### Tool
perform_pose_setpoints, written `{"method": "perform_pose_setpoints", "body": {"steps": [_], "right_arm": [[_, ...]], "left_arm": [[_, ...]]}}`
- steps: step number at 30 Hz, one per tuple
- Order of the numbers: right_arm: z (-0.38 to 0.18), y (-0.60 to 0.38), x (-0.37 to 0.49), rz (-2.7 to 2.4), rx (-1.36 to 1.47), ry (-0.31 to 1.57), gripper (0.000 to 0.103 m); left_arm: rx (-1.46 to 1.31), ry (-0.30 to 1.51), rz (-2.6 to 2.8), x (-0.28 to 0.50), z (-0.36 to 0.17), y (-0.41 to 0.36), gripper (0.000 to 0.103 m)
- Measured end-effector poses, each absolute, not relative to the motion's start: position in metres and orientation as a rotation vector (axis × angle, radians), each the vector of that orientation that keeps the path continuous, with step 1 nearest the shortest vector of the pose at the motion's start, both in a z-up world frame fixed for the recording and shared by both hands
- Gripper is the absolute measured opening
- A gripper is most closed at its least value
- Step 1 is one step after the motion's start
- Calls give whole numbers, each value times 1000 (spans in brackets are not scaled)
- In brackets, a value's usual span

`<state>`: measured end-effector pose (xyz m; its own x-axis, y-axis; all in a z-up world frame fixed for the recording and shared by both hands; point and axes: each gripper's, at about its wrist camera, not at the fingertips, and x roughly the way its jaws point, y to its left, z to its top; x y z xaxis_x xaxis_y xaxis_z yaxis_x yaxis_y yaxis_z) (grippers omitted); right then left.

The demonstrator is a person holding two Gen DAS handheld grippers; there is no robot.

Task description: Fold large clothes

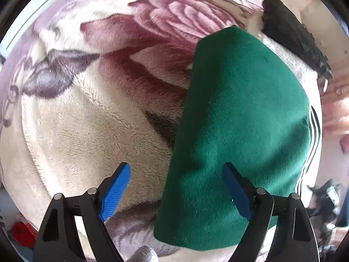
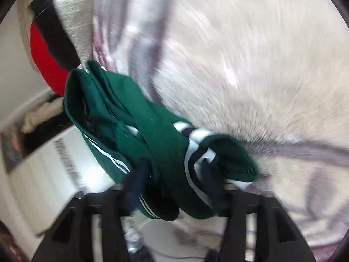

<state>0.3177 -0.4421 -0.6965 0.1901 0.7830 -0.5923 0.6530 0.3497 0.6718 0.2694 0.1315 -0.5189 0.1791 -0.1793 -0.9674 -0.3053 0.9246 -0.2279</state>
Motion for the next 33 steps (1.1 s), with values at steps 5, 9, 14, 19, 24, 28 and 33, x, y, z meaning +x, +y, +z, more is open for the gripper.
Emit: {"method": "perform_pose_setpoints", "body": {"steps": [5,9,14,19,24,28,33], "right_arm": [[-630,-429,336,231,1172,1409,75],[-644,-374,357,288,921,1609,85],[-650,-342,362,263,708,1691,13],[-611,-399,358,94,692,1622,3],[-646,-386,376,189,620,1766,9],[-632,-384,414,184,505,1848,13],[-572,-368,488,300,427,1651,77]], "left_arm": [[-402,1391,106,255,-516,126,93],[-459,1386,170,236,-515,133,93],[-543,1397,251,204,-514,145,93],[-794,1416,274,163,-540,152,93],[-1167,1338,326,131,-570,165,93],[-1412,1206,273,118,-589,169,93],[-1379,1093,204,130,-588,162,62]]}}
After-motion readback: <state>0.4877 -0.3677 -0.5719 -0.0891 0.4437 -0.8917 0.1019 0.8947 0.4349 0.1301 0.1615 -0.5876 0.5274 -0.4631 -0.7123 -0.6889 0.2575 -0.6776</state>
